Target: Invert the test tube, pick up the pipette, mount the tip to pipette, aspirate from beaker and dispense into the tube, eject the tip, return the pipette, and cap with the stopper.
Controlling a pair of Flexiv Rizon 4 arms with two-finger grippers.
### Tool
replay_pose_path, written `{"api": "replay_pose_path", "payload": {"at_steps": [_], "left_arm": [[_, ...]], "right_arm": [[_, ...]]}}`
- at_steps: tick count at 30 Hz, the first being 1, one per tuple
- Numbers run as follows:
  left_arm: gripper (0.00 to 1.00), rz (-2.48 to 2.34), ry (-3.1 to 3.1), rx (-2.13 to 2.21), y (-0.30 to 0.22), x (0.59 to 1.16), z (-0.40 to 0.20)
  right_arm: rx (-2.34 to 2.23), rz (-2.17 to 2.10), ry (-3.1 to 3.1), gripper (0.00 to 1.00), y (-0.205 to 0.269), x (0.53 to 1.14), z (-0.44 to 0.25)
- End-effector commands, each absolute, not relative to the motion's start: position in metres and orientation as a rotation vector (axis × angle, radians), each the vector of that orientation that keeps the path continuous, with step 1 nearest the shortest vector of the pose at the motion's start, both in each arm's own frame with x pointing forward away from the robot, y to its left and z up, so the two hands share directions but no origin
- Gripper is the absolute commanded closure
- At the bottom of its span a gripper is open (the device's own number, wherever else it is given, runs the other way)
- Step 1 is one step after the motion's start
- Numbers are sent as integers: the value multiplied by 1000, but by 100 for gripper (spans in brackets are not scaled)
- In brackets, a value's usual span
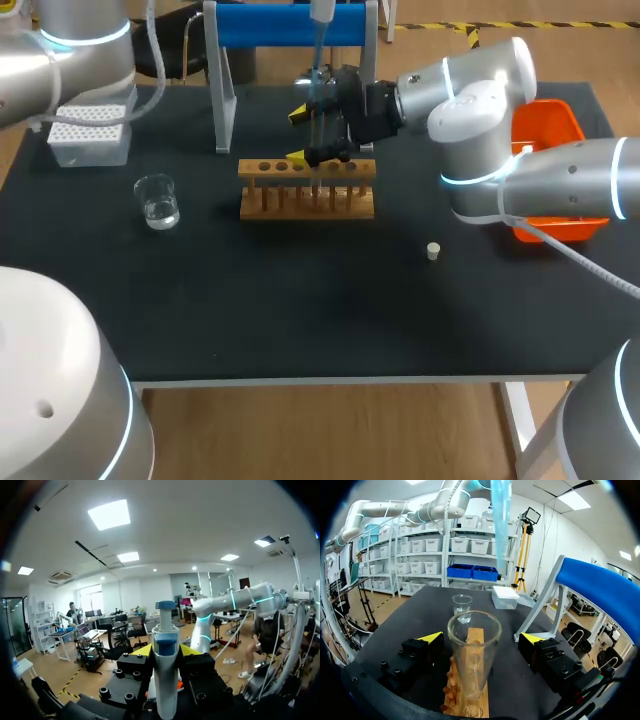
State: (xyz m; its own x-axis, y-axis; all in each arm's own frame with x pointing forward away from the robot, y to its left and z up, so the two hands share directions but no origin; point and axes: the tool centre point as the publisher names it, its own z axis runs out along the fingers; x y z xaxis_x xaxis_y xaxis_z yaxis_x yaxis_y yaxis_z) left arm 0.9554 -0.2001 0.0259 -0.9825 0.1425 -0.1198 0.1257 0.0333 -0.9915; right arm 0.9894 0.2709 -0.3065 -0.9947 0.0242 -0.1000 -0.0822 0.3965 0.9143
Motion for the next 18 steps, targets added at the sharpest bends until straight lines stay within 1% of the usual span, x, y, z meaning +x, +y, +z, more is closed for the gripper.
{"api": "replay_pose_path", "payload": {"at_steps": [1,9,13,18], "left_arm": [[100,2161,-2323,-218,-173,930,35],[100,2207,-2387,-77,-124,888,26],[100,2206,-2368,-28,-117,869,6],[100,2233,-2303,-3,-121,847,-23]], "right_arm": [[-56,1674,2546,0,270,991,-306],[-56,1674,2546,0,270,991,-306],[-56,1674,2546,0,270,991,-306],[-56,1674,2546,0,270,991,-306]]}}
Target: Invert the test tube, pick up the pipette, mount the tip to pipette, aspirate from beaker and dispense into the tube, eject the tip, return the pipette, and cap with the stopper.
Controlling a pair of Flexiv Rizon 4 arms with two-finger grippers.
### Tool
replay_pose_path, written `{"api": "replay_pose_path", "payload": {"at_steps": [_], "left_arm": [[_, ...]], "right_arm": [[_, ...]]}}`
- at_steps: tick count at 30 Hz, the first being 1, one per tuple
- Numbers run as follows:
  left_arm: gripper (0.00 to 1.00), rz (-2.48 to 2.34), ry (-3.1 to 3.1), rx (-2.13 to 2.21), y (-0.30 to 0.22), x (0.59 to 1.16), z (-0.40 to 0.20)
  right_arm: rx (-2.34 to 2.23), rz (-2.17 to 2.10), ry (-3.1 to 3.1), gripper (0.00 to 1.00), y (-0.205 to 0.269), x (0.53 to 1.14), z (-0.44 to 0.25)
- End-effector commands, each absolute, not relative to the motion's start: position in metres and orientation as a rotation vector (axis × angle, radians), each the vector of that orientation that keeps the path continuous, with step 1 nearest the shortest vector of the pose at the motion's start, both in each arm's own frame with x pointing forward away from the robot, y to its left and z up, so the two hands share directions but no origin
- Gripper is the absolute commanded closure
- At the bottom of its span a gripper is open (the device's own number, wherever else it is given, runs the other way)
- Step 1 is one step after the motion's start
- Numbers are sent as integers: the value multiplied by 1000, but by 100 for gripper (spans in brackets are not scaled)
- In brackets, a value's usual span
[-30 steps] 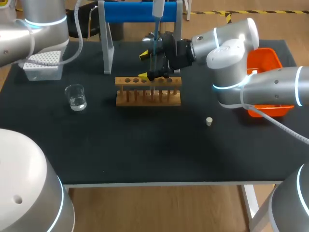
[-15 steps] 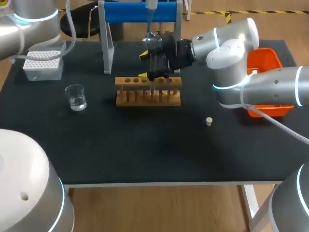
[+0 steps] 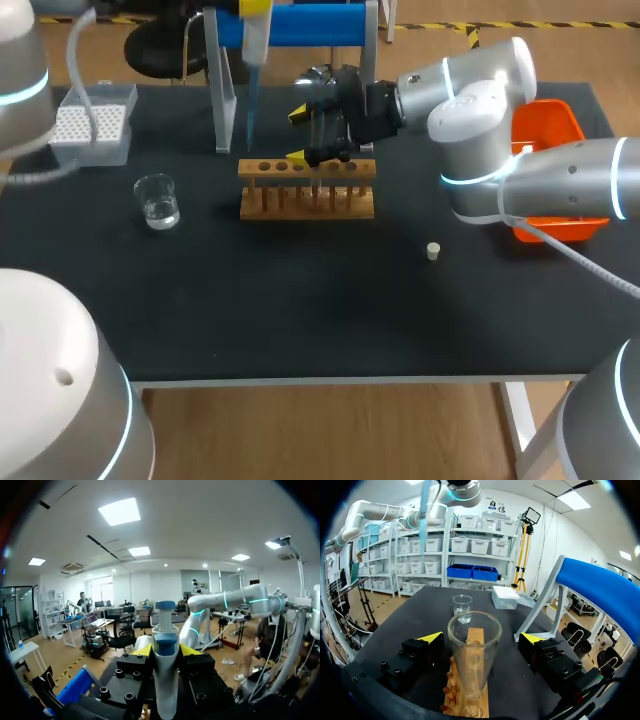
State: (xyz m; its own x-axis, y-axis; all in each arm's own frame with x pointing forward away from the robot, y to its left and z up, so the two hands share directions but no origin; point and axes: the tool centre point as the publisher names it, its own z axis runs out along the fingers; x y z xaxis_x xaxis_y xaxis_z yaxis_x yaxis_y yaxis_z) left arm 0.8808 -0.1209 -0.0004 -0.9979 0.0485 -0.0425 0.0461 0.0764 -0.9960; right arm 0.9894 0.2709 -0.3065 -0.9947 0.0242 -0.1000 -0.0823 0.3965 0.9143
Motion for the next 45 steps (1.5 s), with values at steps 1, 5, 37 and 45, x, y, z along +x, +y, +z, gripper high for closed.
{"api": "replay_pose_path", "payload": {"at_steps": [1,5,37,45], "left_arm": [[100,2224,-2291,4,-124,843,-29],[100,2240,-2268,51,-138,828,-48],[100,2341,-2204,135,-187,814,-101],[100,2337,-2191,137,-186,815,-104]], "right_arm": [[-56,1674,2546,0,270,991,-306],[-56,1674,2546,0,270,991,-306],[-56,1674,2546,0,270,991,-306],[-56,1674,2546,0,270,991,-306]]}}
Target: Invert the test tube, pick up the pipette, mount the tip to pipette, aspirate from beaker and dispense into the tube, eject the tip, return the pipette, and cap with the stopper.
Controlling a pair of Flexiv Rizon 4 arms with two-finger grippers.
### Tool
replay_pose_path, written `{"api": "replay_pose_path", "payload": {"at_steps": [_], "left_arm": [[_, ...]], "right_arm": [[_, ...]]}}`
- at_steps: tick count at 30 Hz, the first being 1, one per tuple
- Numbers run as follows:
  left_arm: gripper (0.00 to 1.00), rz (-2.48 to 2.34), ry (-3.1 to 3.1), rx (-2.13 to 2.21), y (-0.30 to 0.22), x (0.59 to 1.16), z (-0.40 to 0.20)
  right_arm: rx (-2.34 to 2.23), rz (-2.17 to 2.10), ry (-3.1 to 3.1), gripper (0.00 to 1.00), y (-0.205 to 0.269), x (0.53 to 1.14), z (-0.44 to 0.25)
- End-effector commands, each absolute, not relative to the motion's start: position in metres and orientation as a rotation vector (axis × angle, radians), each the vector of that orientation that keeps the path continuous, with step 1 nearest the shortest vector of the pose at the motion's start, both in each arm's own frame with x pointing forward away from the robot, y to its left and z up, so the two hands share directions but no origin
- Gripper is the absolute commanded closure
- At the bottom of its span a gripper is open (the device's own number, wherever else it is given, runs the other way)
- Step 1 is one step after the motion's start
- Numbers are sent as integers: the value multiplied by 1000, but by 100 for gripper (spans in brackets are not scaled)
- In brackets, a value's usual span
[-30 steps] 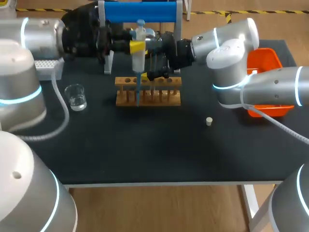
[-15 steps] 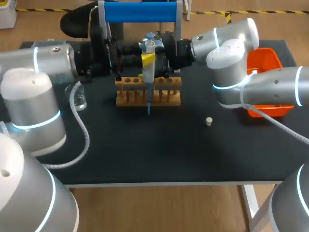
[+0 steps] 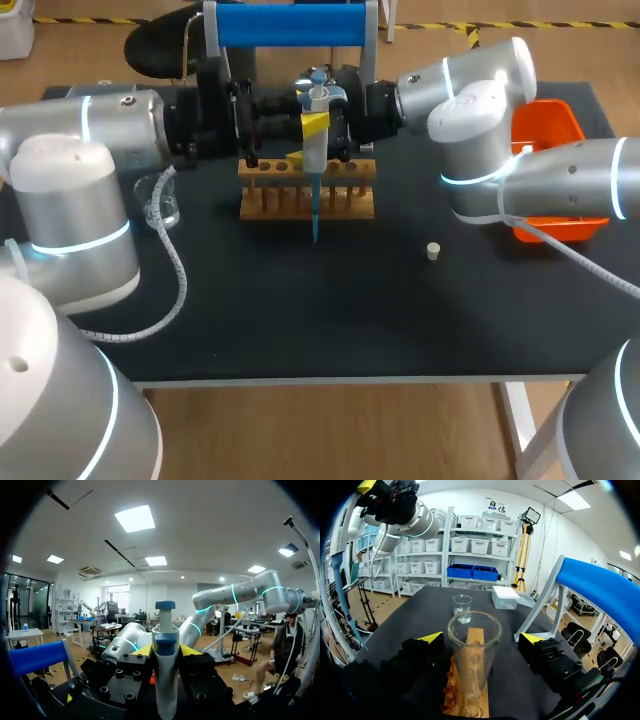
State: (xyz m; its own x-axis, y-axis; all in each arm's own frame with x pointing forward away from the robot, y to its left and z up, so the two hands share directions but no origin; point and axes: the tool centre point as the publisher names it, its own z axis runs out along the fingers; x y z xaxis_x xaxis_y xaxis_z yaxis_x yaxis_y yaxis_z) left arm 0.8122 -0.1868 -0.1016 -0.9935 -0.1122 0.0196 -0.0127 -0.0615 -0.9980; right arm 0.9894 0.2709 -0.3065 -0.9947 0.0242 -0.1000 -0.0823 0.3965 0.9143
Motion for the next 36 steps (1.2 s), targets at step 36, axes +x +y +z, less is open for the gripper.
{"api": "replay_pose_path", "payload": {"at_steps": [36], "left_arm": [[100,-2243,2103,-132,-186,815,-104]], "right_arm": [[45,1996,2376,0,141,872,-224]]}}
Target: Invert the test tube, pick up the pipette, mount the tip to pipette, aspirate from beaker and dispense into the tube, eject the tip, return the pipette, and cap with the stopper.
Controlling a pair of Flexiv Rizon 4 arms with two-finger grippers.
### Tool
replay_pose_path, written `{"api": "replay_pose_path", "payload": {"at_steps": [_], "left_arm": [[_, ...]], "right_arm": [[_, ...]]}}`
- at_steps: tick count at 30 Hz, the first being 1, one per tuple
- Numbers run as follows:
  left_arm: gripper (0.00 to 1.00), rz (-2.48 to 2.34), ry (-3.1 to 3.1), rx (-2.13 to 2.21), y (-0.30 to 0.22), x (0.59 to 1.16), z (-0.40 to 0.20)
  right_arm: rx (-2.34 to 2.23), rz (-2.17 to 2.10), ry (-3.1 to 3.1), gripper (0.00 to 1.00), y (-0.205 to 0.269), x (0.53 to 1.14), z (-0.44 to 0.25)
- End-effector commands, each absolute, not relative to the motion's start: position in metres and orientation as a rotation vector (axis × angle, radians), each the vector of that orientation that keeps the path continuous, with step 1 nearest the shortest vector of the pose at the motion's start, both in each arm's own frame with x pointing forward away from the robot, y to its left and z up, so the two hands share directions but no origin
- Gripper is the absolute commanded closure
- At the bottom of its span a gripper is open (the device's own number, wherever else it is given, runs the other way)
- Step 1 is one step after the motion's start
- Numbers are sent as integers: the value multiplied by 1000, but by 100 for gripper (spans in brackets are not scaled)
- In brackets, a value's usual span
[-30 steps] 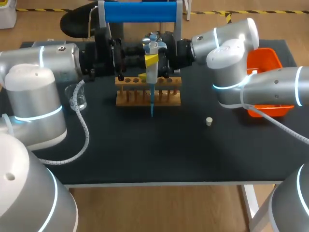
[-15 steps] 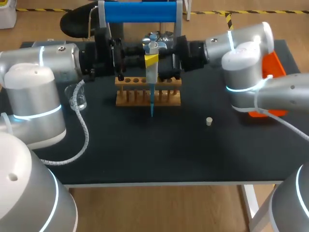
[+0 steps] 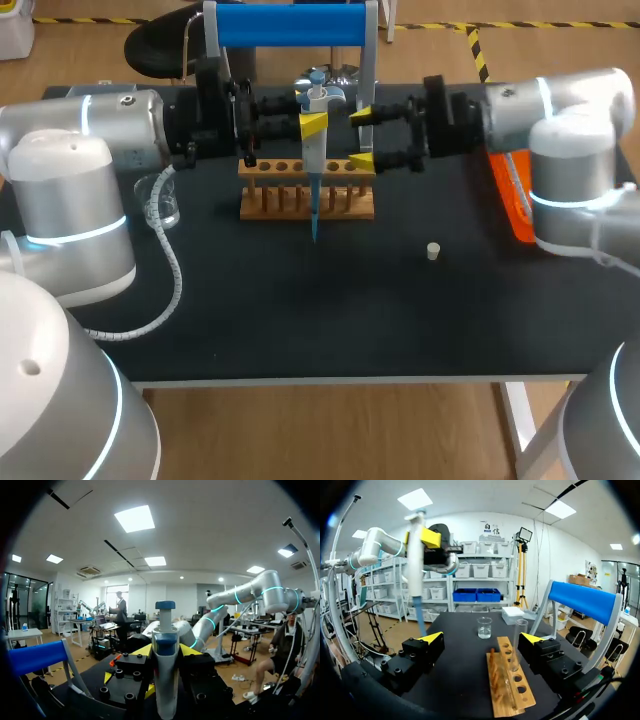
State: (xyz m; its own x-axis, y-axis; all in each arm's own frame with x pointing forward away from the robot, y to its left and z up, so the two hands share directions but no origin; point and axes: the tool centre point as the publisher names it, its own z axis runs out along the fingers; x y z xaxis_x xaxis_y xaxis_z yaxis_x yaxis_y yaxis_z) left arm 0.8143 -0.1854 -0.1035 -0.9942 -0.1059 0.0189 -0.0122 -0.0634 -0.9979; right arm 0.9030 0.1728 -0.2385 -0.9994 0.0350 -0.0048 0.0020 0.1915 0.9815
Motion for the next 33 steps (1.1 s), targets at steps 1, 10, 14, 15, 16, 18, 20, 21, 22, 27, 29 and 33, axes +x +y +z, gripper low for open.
{"api": "replay_pose_path", "payload": {"at_steps": [1,10,14,15,16,18,20,21,22,27,29,33], "left_arm": [[100,-2243,2103,-132,-186,815,-104],[100,-2243,2103,-132,-186,815,-104],[100,-2243,2103,-132,-186,815,-104],[100,-2243,2103,-132,-186,815,-104],[100,-2243,2103,-132,-186,815,-104],[100,-2243,2103,-132,-186,815,-104],[100,-2243,2103,-132,-186,815,-104],[100,-2243,2103,-132,-186,815,-104],[100,-2243,2103,-132,-186,815,-104],[100,-2243,2103,-132,-186,815,-104],[100,-2243,2103,-132,-186,815,-104],[100,-2243,2103,-132,-186,815,-104]], "right_arm": [[41,2014,2369,0,140,867,-223],[-47,2120,2308,0,148,831,-203],[-84,2164,2275,0,156,822,-193],[-96,2171,2263,0,158,820,-190],[-89,2185,2251,0,160,818,-188],[-88,2200,2242,0,162,817,-186],[-91,2209,2240,0,165,815,-183],[-85,2224,2234,0,168,815,-181],[-83,2229,2232,0,170,815,-179],[-100,2271,2232,0,184,815,-169],[-104,2278,2237,0,190,815,-166],[-103,2284,2253,0,200,815,-164]]}}
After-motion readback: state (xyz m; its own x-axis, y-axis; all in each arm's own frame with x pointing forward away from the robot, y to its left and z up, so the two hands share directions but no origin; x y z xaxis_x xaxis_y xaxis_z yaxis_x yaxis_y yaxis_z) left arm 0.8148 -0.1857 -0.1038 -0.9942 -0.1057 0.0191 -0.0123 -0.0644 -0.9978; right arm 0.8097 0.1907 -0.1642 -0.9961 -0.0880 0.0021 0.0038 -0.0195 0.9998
